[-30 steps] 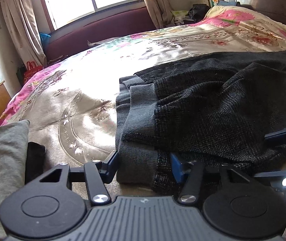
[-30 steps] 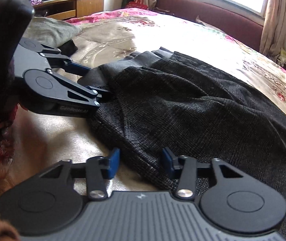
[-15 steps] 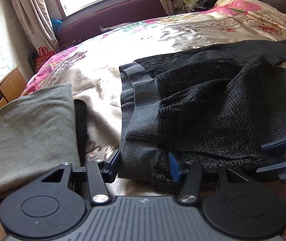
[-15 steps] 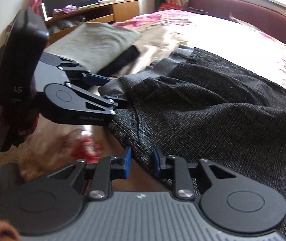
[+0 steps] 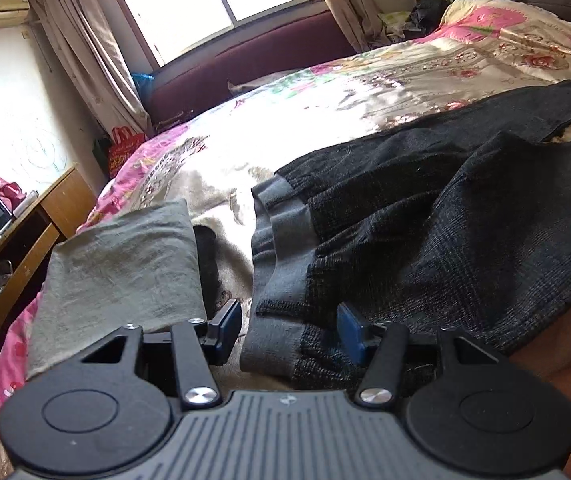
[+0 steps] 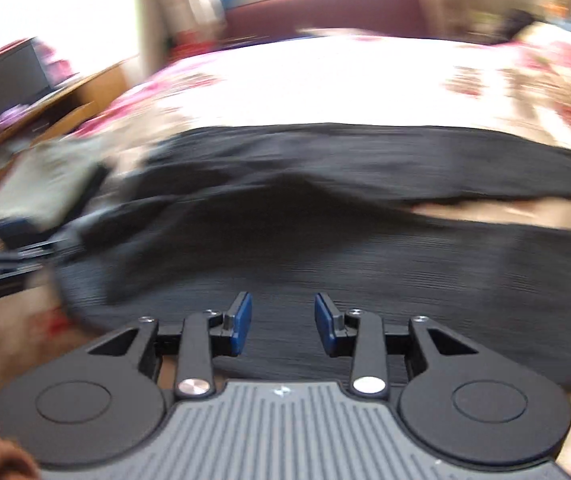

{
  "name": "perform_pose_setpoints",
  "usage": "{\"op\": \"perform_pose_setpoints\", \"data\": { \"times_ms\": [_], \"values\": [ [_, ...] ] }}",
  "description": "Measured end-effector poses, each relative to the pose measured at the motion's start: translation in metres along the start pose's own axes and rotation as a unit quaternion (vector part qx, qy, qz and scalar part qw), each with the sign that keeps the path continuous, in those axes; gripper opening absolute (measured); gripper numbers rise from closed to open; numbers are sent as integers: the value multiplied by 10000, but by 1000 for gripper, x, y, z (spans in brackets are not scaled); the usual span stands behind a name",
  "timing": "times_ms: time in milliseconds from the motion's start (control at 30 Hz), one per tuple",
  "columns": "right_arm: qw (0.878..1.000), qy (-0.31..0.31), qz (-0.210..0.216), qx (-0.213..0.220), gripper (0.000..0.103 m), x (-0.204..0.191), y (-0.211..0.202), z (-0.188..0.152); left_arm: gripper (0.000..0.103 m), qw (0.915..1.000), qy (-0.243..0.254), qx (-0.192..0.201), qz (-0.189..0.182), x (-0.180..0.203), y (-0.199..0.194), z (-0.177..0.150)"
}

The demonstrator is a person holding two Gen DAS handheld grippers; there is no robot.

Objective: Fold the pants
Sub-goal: 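Lift the waistband with both grippers and fold it over toward the hems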

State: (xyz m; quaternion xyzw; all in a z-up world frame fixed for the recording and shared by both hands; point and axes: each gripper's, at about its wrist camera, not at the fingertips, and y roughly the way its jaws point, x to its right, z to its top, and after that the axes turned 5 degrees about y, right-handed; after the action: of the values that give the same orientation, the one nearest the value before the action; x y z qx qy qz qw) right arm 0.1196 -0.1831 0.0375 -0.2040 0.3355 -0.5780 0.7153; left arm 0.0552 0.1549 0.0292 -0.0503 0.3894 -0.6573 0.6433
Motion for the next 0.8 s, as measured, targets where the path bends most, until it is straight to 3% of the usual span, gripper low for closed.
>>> {"op": "perform_pose_setpoints", "data": {
  "times_ms": [100,233,300,400,567,633,800],
  "values": [
    [9967,331,-734,96,36,55,-2,2,67,9995,-64,109,-286,14,-3,10],
    [9817,875,-1688,-139,32,123,7,-4,67,9975,32,-157,-683,38,17,16],
    [9803,1077,-1652,-79,30,143,4,-3,68,9965,146,-392,-731,44,28,12],
    [9766,1138,-1823,-56,39,141,-3,7,68,9966,220,-377,-697,46,24,15],
    [9928,375,-1136,86,39,112,3,28,68,9971,123,-58,-750,29,24,36],
    [9973,-1,-728,27,43,97,21,48,68,9974,200,119,-685,21,34,50],
    [9924,-1189,-79,-294,45,60,90,114,72,9961,378,267,-747,-3,87,92]
  ]
}}
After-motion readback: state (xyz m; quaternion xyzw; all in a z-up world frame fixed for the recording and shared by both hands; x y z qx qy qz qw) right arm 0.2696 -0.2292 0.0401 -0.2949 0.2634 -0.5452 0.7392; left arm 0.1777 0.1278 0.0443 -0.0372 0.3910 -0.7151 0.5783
